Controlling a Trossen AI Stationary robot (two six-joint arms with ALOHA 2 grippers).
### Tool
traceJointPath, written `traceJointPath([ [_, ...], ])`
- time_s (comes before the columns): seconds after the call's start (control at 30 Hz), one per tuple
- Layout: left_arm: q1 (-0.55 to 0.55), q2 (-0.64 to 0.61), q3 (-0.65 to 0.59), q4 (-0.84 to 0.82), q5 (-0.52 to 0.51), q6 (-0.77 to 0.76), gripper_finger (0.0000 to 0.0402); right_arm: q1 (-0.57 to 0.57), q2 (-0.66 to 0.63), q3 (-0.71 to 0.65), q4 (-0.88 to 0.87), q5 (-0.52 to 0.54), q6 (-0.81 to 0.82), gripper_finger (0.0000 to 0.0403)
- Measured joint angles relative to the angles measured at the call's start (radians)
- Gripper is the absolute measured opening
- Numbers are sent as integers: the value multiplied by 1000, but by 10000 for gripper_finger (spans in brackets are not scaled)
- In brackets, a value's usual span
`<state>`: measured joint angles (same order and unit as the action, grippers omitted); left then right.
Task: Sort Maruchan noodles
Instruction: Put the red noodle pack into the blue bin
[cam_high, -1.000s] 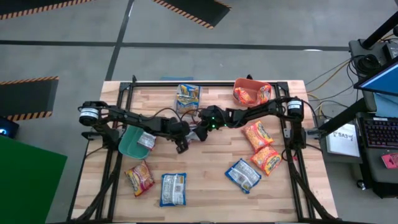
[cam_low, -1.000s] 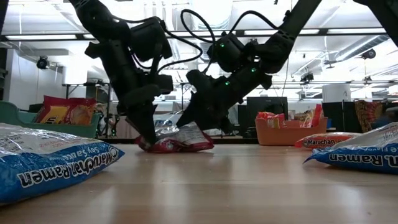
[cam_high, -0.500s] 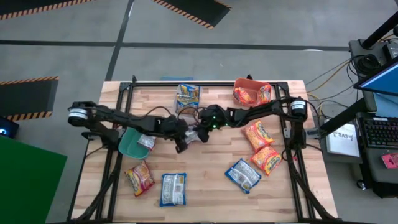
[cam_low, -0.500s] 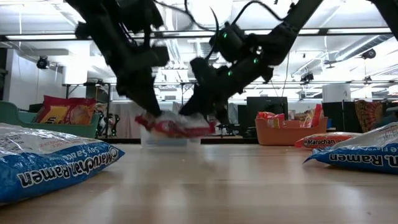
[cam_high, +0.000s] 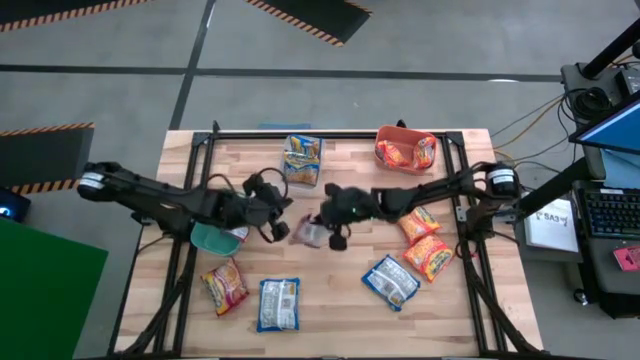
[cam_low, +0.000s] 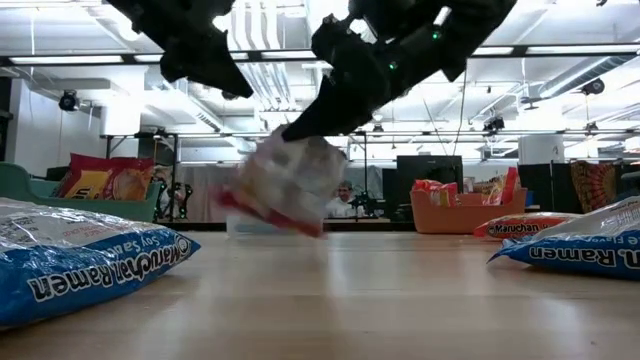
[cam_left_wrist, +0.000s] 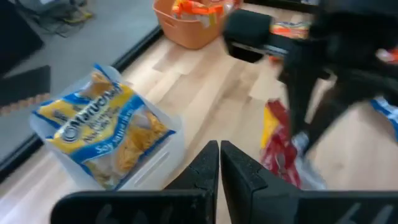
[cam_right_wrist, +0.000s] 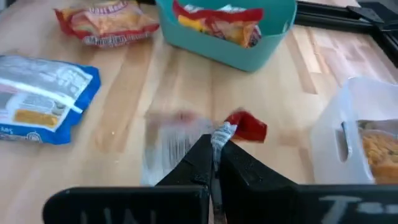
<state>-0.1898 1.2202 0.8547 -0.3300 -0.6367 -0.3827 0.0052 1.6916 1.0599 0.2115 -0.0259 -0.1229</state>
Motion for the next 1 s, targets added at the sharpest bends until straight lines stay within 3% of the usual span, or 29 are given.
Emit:
traceJointPath([
  [0.17, -21, 24, 0, 15, 3, -22, 0, 45, -3, 1, 17, 50, 6, 8],
  [0.23, -27, 41, 0, 32, 31, -34, 0, 62, -11, 1, 10, 133, -41, 8],
  [0.33, -28, 76, 0, 74, 130, -38, 3, 88, -16, 2, 11, 237, -115, 8],
  [0.4, -28, 103, 0, 100, 205, -34, 15, 98, -16, 4, 10, 242, -138, 8],
  [0.6, -28, 194, 0, 154, 258, -25, 99, 113, -16, 5, 10, 244, -158, 8],
  [0.83, -28, 276, 0, 189, 185, -26, 220, 113, -11, 5, 7, 245, -153, 8],
  [1.0, -28, 289, 0, 188, 91, -26, 272, 113, -8, 5, 3, 245, -158, 8],
])
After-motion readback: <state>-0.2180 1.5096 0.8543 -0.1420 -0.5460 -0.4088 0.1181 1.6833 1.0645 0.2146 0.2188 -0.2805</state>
